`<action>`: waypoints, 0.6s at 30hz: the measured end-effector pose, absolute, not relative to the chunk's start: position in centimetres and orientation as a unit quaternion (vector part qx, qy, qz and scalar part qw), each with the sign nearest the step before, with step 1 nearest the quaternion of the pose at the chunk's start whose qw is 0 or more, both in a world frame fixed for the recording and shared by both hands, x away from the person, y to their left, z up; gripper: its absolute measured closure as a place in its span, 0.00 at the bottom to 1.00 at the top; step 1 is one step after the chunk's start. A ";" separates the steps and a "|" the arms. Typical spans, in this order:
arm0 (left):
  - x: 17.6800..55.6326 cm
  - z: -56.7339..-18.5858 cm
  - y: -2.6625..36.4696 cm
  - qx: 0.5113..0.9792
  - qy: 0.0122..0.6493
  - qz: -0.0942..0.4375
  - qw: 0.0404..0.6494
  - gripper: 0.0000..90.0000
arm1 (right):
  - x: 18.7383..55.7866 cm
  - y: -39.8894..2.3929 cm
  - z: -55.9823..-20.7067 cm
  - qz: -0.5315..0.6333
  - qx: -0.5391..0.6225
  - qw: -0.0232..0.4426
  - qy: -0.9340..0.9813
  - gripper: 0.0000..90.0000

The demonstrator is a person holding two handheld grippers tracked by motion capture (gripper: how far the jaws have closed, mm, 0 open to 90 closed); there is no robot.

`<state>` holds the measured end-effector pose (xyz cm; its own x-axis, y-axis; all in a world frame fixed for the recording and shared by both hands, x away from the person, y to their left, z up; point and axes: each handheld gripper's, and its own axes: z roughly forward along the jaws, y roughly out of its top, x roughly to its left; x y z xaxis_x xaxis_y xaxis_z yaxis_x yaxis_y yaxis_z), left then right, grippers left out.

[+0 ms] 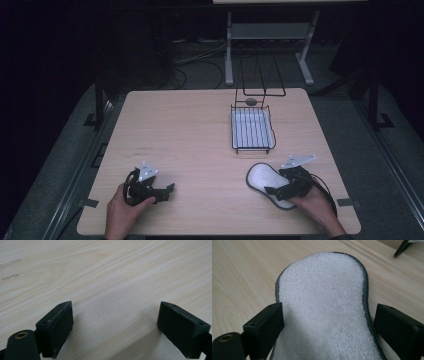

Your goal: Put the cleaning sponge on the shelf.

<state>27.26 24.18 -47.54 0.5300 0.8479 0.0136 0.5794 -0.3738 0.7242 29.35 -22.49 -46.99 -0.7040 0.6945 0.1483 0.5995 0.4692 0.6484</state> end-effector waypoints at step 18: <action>27.3 -47.5 24.2 0.805 0.443 0.196 0.342 0.14 | 29.1 -22.2 -46.8 0.336 0.362 0.074 0.866 0.19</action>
